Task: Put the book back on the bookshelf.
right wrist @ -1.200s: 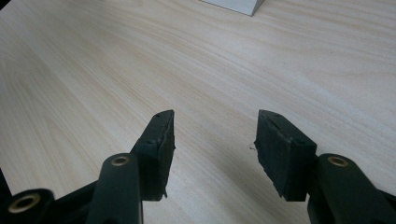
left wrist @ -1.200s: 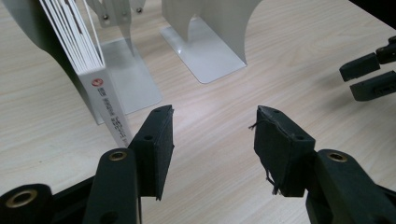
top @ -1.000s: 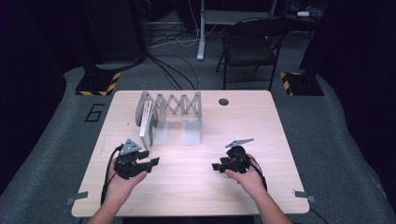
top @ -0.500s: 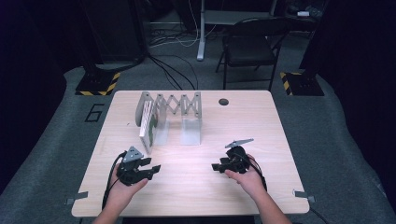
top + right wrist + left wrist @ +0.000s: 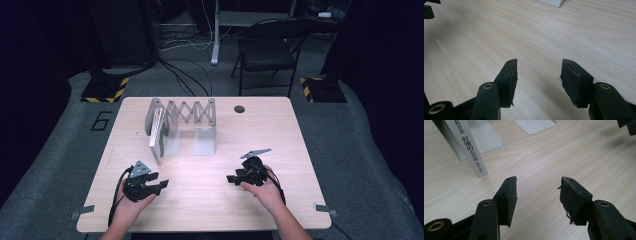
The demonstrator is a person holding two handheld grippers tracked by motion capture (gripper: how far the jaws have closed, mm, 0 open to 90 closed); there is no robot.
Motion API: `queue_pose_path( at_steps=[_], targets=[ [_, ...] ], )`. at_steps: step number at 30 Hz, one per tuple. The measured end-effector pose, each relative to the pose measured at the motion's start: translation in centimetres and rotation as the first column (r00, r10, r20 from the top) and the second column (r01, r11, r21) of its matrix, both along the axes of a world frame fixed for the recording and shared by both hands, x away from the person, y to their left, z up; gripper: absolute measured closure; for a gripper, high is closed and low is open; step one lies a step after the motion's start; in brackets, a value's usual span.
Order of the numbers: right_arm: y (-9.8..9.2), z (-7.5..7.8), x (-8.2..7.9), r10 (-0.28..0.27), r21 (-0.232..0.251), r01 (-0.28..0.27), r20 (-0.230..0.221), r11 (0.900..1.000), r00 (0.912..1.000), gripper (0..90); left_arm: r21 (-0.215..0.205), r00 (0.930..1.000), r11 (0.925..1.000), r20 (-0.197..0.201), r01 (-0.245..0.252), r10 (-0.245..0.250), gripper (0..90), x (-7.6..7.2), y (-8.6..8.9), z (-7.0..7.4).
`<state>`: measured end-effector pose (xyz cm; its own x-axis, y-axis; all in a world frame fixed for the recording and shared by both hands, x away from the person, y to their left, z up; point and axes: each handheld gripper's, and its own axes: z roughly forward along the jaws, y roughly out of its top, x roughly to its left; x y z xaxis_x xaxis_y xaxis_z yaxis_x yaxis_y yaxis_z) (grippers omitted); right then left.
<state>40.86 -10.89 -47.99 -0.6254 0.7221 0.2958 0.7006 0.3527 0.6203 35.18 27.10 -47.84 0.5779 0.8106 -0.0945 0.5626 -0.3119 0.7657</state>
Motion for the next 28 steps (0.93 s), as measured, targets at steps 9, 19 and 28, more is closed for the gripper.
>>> queue_pose_path(
  at_steps=[9,19,28],
  targets=[
    [0.1,-0.1,0.0,0.006,-0.009,-0.006,0.002,1.000,1.0000,47.0,-0.036,0.9991,0.9988,-0.027,-0.032,0.031,47.3,0.5,0.8,-0.9],
    [-0.4,-0.1,0.3,-0.006,-0.009,0.006,0.013,1.000,0.9999,47.0,-0.050,0.9959,0.9961,-0.058,-0.073,0.070,47.2,0.6,1.4,-1.2],
    [-0.3,-0.2,0.3,0.000,-0.016,0.000,0.018,1.000,0.9998,46.6,0.013,0.9900,0.9901,-0.017,-0.140,0.140,43.8,0.9,1.4,-1.2]
  ],
)
